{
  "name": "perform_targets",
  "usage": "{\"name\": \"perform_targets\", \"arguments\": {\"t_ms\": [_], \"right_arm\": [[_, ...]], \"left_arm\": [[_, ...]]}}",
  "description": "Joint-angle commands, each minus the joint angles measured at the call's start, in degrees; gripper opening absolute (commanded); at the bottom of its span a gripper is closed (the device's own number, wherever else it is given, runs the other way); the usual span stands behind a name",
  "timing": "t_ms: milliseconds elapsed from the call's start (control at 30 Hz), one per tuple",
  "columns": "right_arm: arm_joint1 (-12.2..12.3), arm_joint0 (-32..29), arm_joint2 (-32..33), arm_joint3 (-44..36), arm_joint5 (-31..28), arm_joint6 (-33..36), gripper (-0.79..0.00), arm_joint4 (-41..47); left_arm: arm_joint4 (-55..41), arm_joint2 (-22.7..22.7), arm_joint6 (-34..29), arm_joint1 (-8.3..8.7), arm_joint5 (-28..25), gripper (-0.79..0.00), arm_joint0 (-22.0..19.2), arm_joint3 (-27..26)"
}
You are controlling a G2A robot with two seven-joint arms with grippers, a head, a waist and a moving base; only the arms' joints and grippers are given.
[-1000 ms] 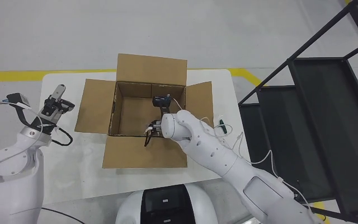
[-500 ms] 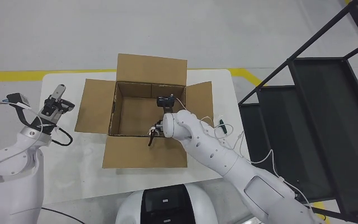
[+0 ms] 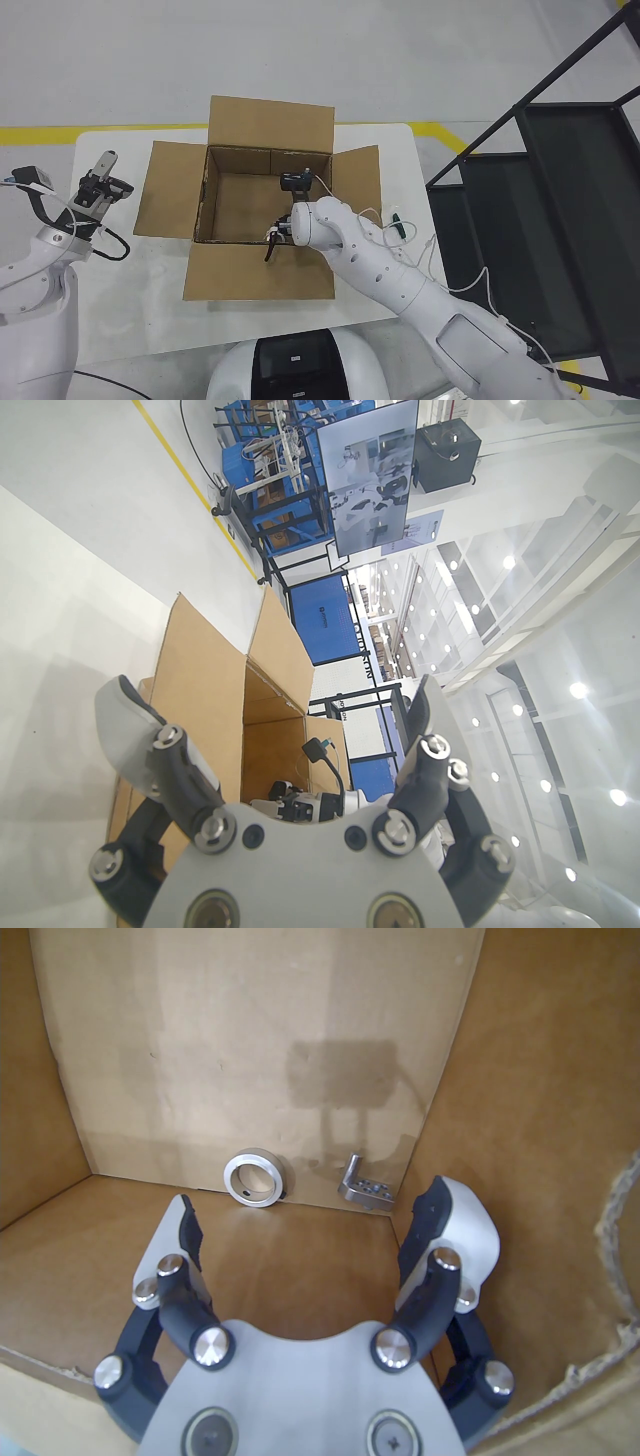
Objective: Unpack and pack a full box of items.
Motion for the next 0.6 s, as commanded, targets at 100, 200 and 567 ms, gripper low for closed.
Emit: {"name": "perform_targets", "arguments": {"t_ms": [100,200,567], "right_arm": [[0.0,0.0,0.0,0.0,0.0,0.0,0.0,0.0],[0.0,0.0,0.0,0.0,0.0,0.0,0.0,0.0],[-0.24,-0.86,-0.66,2.71,-0.45,-2.71,-0.677,-2.03]], "left_arm": [[0.0,0.0,0.0,0.0,0.0,0.0,0.0,0.0],[0.0,0.0,0.0,0.0,0.0,0.0,0.0,0.0],[0.0,0.0,0.0,0.0,0.0,0.0,0.0,0.0]]}}
